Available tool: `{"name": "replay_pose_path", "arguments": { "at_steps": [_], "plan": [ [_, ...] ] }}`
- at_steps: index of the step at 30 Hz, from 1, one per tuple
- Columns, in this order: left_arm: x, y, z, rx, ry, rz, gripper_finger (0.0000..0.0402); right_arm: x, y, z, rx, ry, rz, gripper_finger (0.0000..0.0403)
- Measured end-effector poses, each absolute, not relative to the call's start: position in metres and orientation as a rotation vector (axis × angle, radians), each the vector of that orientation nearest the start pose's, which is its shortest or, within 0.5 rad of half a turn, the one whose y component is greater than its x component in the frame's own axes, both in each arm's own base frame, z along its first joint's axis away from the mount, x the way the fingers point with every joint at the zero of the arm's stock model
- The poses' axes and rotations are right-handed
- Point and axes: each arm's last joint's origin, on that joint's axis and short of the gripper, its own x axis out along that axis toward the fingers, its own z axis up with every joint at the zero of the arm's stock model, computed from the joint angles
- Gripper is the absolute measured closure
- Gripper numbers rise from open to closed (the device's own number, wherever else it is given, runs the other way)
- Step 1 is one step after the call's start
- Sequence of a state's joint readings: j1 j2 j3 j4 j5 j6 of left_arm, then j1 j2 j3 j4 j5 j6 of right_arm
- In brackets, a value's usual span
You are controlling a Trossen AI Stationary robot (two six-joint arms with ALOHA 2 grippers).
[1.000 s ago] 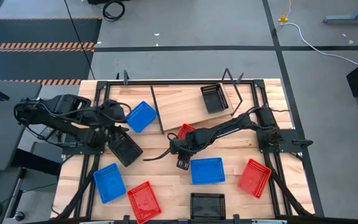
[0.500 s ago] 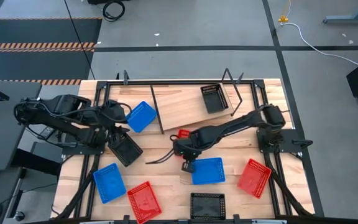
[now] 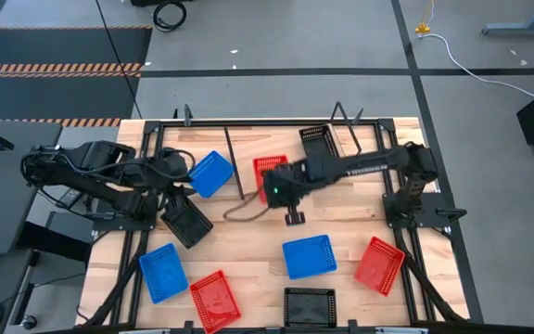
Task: Stack baskets on shelf by color
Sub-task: Put the top red bin on the shelf
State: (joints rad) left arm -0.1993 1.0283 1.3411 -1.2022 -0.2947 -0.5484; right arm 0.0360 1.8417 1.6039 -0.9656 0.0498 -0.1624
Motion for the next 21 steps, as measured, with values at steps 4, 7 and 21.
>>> {"name": "replay_pose_path", "arguments": {
  "at_steps": [4,7,21],
  "plan": [
    [0.157,-0.023,0.388,-0.367,0.797,0.351,0.0230,0.374,-0.018,0.259,-0.239,1.253,0.103,0.0398],
    [0.157,-0.023,0.388,-0.438,0.785,0.382,0.0230,0.370,-0.042,0.254,-0.278,1.283,0.111,0.0398],
    [0.166,-0.032,0.384,-0.611,0.781,0.438,0.0230,0.350,-0.096,0.228,-0.304,1.352,0.195,0.0398]
  ]
}}
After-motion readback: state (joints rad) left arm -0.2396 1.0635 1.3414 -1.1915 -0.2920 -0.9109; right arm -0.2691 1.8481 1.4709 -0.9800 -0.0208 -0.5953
